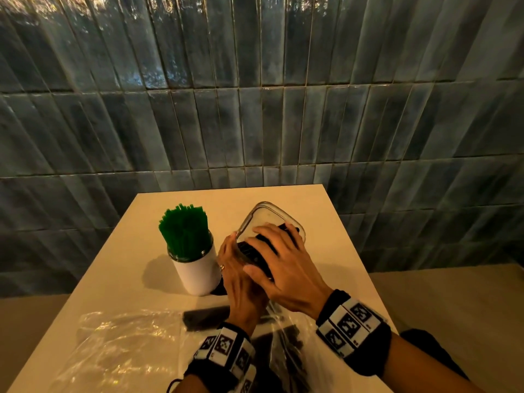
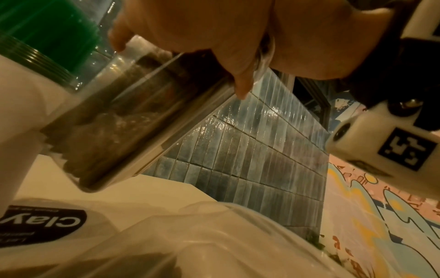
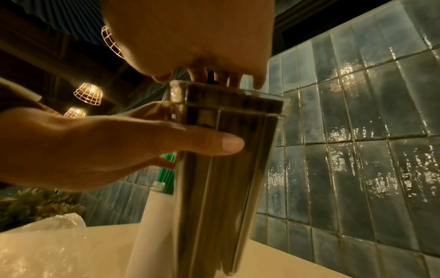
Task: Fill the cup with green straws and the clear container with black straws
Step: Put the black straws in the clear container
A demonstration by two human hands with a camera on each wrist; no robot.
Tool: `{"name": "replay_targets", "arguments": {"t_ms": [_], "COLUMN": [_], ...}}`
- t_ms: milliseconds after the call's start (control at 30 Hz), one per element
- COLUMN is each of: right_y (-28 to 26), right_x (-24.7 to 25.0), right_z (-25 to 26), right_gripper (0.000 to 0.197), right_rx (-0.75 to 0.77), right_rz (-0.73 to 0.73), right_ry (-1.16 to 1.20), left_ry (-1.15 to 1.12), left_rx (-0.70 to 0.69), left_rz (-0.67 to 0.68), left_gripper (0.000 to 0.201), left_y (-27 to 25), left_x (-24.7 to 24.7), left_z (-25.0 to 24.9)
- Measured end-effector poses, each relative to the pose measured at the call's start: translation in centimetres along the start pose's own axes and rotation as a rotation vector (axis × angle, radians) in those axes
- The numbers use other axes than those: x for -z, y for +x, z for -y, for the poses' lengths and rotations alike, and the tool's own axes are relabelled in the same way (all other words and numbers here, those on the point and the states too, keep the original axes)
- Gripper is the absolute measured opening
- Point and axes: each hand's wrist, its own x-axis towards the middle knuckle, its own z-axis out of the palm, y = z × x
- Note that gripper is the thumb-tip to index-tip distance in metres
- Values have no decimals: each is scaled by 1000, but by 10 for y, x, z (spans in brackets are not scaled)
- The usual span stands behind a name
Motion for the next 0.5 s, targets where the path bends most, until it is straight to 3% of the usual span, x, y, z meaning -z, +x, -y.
{"name": "replay_targets", "arguments": {"t_ms": [200, 367, 500], "right_y": [-1, 1, 9], "right_x": [-16, -36, -40], "right_z": [-11, -14, -23], "right_gripper": [53, 45, 32], "right_rx": [-27, 90, 84], "right_rz": [-43, -45, -115], "right_ry": [-32, -59, -106], "left_ry": [31, 227, 190], "left_rx": [77, 234, 340], "left_rz": [-103, 65, -82], "left_gripper": [60, 63, 67], "left_y": [2, -16, 2], "left_x": [-18, -53, -46], "left_z": [1, 59, 34]}}
